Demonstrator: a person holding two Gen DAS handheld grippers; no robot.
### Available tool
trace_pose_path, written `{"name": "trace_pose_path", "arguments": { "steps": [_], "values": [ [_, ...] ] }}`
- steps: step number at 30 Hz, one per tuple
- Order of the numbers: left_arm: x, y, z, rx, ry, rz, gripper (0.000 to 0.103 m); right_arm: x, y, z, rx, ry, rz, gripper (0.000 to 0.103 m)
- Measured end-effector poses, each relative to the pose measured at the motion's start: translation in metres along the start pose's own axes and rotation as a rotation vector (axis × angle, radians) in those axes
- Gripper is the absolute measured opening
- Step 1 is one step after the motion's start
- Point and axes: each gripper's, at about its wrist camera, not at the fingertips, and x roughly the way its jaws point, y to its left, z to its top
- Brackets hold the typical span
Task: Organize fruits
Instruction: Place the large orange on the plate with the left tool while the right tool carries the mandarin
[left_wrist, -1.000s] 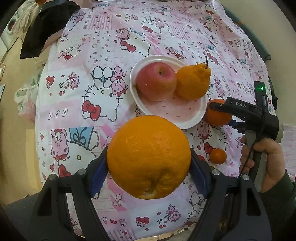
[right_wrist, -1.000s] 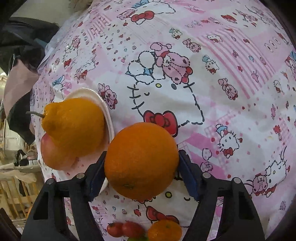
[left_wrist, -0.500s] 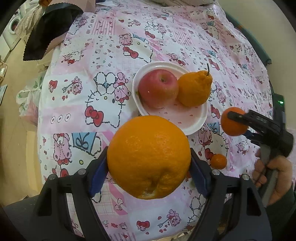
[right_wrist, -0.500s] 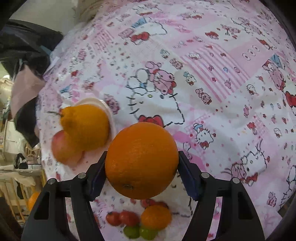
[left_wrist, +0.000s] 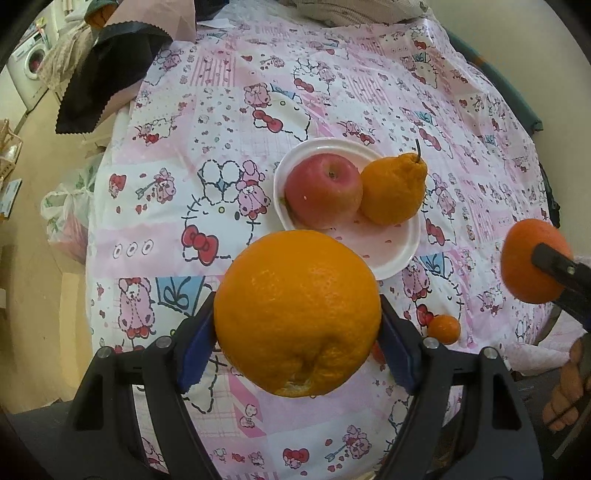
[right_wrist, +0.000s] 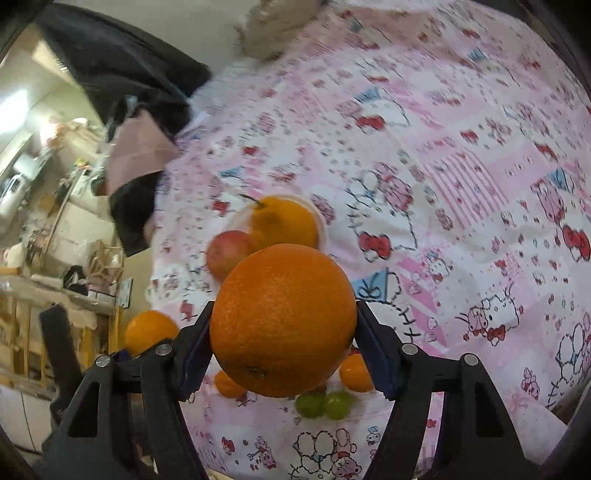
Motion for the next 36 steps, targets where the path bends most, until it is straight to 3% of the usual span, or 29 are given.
{"name": "trace_pose_path", "arguments": {
  "steps": [13, 23, 31, 36],
  "values": [
    [-0.009, -0.006, 0.006, 0.024, -0.018, -0.012, 0.076, 0.005, 0.001, -0.003, -0.006, -0.036, 0.053, 0.073],
    [-0.017, -0.022, 0.076, 0.050, -0.043, -0.029, 0.076, 0.006, 0.006, 0.018, -0.021, -0.050, 0.081, 0.073],
    [0.032, -0.041, 0.146, 0.057, -0.047, -0.052, 0.076, 0.014, 0.003, 0.021, 0.018, -0.030, 0.115, 0.073],
    [0.094, -0.051, 0.170, 0.037, 0.031, -0.058, 0.076, 0.019, 0.001, 0.021, 0.025, -0.013, 0.112, 0.073]
  ]
}}
